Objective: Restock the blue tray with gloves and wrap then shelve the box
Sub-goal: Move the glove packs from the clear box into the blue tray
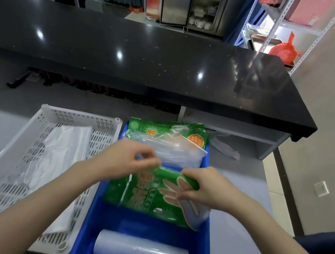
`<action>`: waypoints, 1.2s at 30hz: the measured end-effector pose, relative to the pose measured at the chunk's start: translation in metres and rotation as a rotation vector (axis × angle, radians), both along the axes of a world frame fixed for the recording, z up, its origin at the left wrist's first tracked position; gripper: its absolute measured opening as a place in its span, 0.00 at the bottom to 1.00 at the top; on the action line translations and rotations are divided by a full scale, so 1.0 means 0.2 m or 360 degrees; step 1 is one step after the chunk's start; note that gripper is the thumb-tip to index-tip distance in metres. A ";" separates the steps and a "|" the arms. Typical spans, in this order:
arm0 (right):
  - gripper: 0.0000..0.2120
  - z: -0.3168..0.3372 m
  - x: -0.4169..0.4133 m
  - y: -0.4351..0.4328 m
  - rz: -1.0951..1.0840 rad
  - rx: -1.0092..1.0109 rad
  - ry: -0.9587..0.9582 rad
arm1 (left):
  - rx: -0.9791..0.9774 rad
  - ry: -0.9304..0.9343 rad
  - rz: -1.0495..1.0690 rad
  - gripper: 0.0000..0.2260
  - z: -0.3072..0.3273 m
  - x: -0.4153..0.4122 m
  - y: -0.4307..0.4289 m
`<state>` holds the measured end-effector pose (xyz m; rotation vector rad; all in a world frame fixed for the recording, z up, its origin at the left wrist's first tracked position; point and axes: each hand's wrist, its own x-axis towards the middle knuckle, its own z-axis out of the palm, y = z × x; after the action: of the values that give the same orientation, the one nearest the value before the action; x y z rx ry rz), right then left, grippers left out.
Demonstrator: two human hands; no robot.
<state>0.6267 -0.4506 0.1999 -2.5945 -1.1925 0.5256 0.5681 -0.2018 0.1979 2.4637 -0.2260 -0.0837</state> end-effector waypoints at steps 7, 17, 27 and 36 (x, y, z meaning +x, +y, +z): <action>0.13 0.23 0.24 0.00 -0.0298 0.0264 -0.0310 | -0.0132 -0.0714 0.0363 0.21 0.13 0.20 0.10; 0.10 0.25 0.48 0.14 -0.0265 0.0136 -0.0429 | -0.0283 -0.0360 0.0767 0.45 -0.05 0.31 0.16; 0.11 0.25 0.58 0.09 -0.0396 -0.0034 -0.0721 | 0.0392 -0.0228 0.0551 0.30 -0.38 0.35 -0.03; 0.11 0.33 0.63 0.06 -0.0459 -0.0031 -0.0821 | 0.0424 -0.0190 0.0398 0.19 -0.44 0.36 -0.08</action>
<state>0.7533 -0.4393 0.2653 -2.9453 -0.9031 -0.2057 0.6399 -0.2174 0.1102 2.7438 0.0481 0.1506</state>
